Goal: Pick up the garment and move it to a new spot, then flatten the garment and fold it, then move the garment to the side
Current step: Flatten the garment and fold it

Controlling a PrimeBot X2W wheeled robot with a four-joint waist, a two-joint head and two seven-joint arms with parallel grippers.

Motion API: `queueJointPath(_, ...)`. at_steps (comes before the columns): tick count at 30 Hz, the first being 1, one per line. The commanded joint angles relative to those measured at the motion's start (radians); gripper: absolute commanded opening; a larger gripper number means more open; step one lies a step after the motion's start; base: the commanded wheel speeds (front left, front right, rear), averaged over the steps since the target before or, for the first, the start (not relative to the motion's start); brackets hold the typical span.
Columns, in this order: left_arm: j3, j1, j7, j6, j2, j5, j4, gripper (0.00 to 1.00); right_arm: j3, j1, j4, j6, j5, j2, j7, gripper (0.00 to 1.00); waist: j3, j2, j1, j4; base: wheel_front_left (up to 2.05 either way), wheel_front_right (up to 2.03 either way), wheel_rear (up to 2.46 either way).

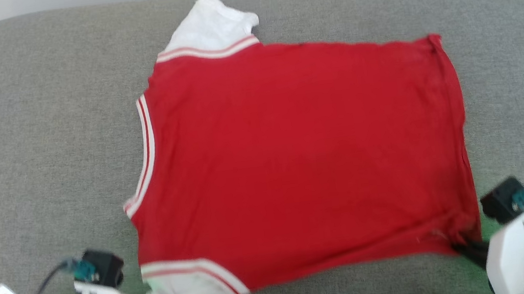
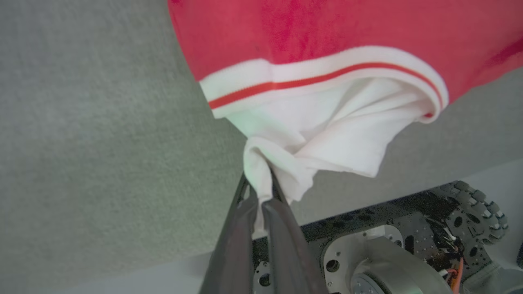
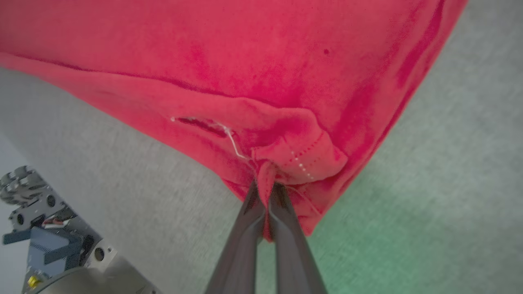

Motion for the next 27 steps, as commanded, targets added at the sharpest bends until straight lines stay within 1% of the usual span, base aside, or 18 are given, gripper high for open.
queueJointPath(1,-0.007,0.036,-0.003,0.024,0.011,-0.010,-0.027,0.00,-0.014,0.061,-0.036,-0.001,0.000,-0.006,0.035,0.00,0.004,-0.0001,0.0000,-0.001,0.00,0.00,0.00)
queueJointPath(3,-0.008,0.066,-0.003,0.050,0.023,-0.033,-0.056,0.00,-0.052,0.124,-0.088,-0.001,0.005,0.002,0.067,0.00,0.010,-0.0001,0.0000,-0.002,0.00,0.00,0.00)
queueJointPath(5,-0.009,0.080,-0.008,0.068,0.034,-0.033,-0.079,0.00,-0.087,0.169,-0.136,-0.001,-0.013,0.013,0.085,0.00,0.014,-0.0001,0.0000,-0.002,0.00,0.00,0.00)
queueJointPath(6,-0.009,0.080,-0.008,0.068,0.034,-0.033,-0.079,0.00,-0.087,0.169,-0.136,-0.001,-0.013,0.013,0.085,0.00,0.014,-0.0001,0.0000,-0.002,0.00,0.00,0.00)
queueJointPath(8,-0.004,0.079,-0.004,0.079,0.048,-0.028,-0.092,0.00,-0.122,0.202,-0.176,-0.001,-0.024,0.038,0.093,0.00,0.019,-0.0001,0.0000,-0.004,0.00,0.00,0.00)
queueJointPath(12,0.033,0.004,0.009,0.097,0.101,0.012,-0.135,0.00,-0.193,0.214,-0.254,-0.001,-0.047,0.091,0.109,0.00,0.034,-0.0001,0.0000,-0.012,0.00,0.00,0.00)
queueJointPath(16,0.077,-0.099,0.038,0.102,0.155,0.067,-0.167,0.00,-0.244,0.163,-0.319,-0.001,-0.084,0.129,0.136,0.00,0.051,-0.0001,0.0000,-0.025,0.00,0.00,0.00)
queueJointPath(19,0.105,-0.188,0.067,0.078,0.169,0.116,-0.164,0.00,-0.273,0.104,-0.340,-0.001,-0.107,0.145,0.155,0.00,0.068,-0.0001,0.0000,-0.037,0.00,0.00,0.00)
queueJointPath(21,0.119,-0.248,0.086,0.053,0.165,0.138,-0.134,0.00,-0.282,0.052,-0.330,-0.001,-0.121,0.155,0.161,0.00,0.081,-0.0001,0.0000,-0.044,0.00,0.00,0.00)
queueJointPath(24,0.123,-0.337,0.116,-0.001,0.125,0.178,-0.055,0.00,-0.282,-0.036,-0.285,-0.001,-0.136,0.159,0.150,0.00,0.098,-0.0001,0.0000,-0.051,0.00,0.00,0.00)
queueJointPath(27,0.111,-0.415,0.137,-0.062,0.059,0.201,0.066,0.00,-0.262,-0.131,-0.207,-0.001,-0.147,0.169,0.131,0.00,0.116,-0.0001,0.0000,-0.058,0.00,0.00,0.00)
